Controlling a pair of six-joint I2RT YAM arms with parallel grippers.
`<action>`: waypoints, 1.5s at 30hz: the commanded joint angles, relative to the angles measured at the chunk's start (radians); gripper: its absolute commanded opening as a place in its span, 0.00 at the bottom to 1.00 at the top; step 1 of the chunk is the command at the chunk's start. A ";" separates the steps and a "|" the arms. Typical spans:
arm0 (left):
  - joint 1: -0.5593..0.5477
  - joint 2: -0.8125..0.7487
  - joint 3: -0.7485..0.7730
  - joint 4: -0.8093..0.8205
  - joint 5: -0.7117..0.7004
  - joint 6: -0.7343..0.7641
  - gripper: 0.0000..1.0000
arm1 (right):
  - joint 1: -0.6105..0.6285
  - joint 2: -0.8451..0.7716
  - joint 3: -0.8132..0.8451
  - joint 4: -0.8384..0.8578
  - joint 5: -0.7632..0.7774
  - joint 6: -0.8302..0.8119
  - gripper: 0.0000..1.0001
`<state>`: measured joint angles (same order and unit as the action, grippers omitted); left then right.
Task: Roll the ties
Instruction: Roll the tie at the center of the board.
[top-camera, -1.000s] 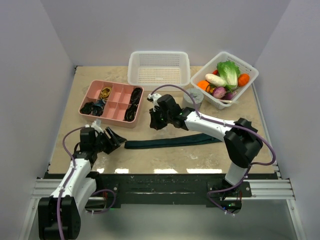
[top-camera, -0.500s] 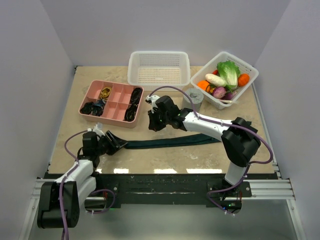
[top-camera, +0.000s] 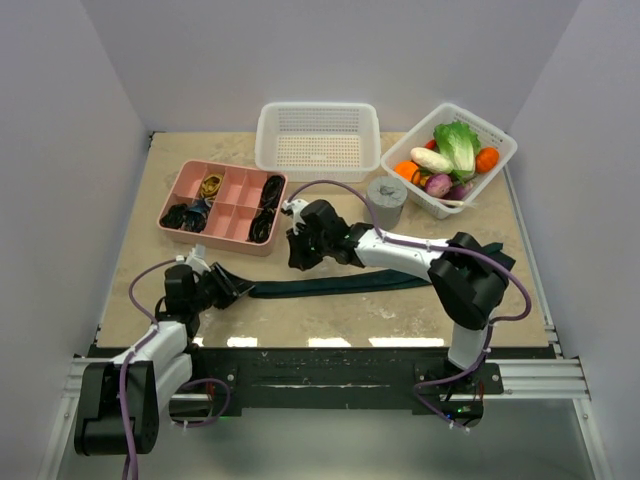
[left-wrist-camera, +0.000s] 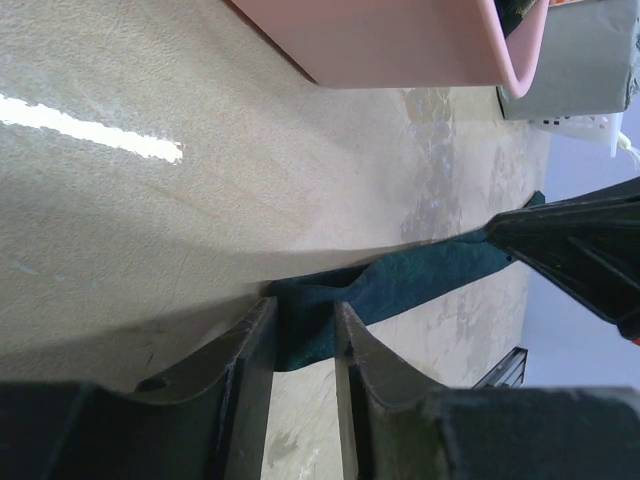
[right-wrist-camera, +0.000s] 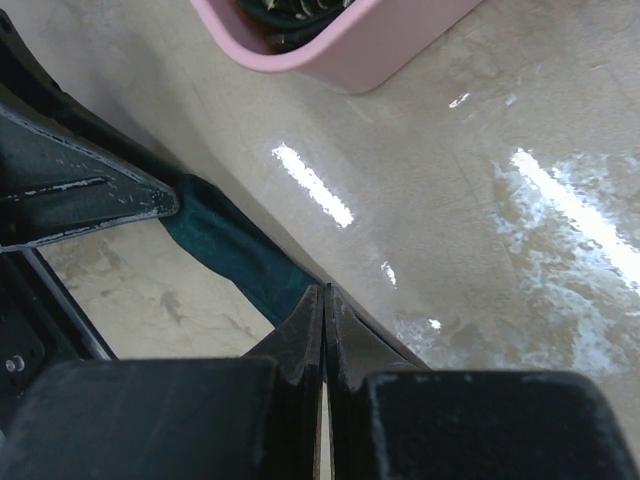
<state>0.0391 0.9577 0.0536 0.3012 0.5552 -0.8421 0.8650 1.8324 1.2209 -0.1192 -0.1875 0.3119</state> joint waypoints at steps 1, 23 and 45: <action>0.004 0.006 -0.003 0.041 0.026 0.034 0.34 | 0.025 0.025 0.038 0.049 -0.036 0.023 0.00; -0.169 0.105 0.068 0.049 -0.121 0.061 0.22 | 0.074 0.131 0.061 0.087 -0.043 0.043 0.00; -0.205 0.090 0.268 -0.212 -0.140 0.235 0.00 | 0.089 0.185 0.094 0.115 -0.035 0.064 0.00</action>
<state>-0.1421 1.0664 0.2695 0.1333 0.4156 -0.6601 0.9455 1.9945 1.2709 -0.0349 -0.2245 0.3592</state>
